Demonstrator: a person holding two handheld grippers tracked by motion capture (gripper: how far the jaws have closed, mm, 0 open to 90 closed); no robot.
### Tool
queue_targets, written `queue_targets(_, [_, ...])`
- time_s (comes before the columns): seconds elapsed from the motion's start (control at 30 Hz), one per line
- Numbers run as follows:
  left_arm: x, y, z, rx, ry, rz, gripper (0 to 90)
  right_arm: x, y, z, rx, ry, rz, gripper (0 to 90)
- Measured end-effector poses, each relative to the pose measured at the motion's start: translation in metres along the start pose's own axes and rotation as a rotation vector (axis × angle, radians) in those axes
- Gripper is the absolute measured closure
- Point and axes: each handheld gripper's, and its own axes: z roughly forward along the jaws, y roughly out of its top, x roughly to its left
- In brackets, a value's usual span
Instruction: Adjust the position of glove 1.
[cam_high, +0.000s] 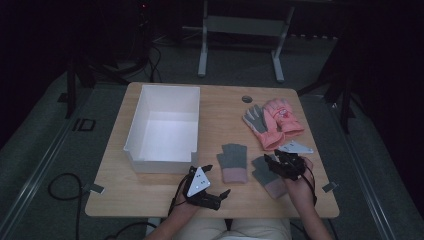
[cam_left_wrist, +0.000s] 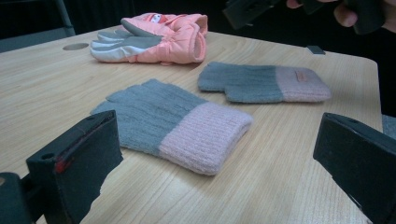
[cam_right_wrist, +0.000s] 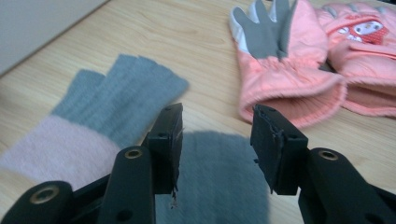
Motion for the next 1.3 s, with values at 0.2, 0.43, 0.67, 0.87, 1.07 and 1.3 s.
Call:
queue_targets(0.2, [0.000, 0.000, 0.000, 0.000, 0.001, 0.000, 0.6, -0.009, -0.010, -0.008, 0.013, 0.037, -0.049, 52.0])
queue_targets(0.43, [0.000, 0.000, 0.000, -0.002, 0.002, 0.003, 0.5, -0.018, -0.030, -0.004, 0.040, 0.094, -0.083, 50.8])
queue_targets(0.67, [-0.001, 0.000, 0.000, -0.001, 0.002, 0.004, 0.6, -0.019, -0.045, 0.015, 0.090, 0.124, -0.092, 49.6])
queue_targets(0.87, [-0.001, 0.000, 0.000, 0.003, 0.006, 0.005, 0.5, -0.019, -0.052, 0.033, 0.121, 0.148, -0.097, 53.5])
queue_targets(1.07, [-0.001, 0.000, 0.001, 0.006, 0.005, 0.006, 0.6, -0.016, -0.052, 0.034, 0.119, 0.141, -0.105, 73.7])
queue_targets(1.3, [-0.001, 0.000, 0.001, 0.007, 0.008, 0.005, 0.6, -0.012, -0.044, 0.028, 0.134, 0.046, -0.034, 84.4])
